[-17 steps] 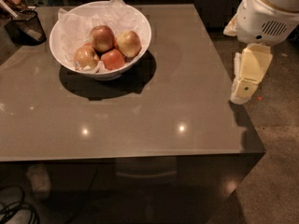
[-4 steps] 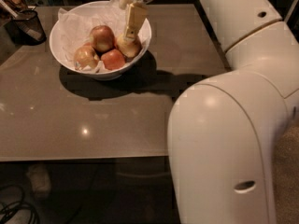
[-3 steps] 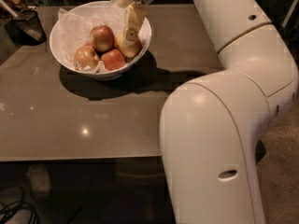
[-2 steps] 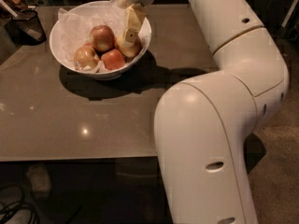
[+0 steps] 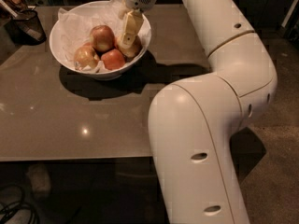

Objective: Pick apple from white bowl

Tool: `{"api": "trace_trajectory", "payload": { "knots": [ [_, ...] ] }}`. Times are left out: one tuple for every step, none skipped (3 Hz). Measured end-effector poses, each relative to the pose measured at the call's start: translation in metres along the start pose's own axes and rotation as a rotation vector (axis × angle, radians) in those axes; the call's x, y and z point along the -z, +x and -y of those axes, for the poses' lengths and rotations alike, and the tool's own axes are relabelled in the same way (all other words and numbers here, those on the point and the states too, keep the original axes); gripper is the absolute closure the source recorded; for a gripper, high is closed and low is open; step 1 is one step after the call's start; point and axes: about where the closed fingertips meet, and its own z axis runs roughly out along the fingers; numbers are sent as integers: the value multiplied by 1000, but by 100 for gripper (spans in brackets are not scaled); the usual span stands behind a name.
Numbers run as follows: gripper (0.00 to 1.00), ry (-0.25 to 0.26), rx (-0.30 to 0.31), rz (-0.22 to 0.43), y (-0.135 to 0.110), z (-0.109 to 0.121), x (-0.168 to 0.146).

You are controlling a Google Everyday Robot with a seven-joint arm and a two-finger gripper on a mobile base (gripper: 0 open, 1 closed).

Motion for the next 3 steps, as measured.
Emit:
{"api": "trace_trajectory", "payload": {
  "knots": [
    [29, -10, -23, 4, 6, 2, -6],
    [26, -24, -49, 6, 13, 2, -12],
    [27, -37, -70, 10, 20, 1, -16]
  ]
}}
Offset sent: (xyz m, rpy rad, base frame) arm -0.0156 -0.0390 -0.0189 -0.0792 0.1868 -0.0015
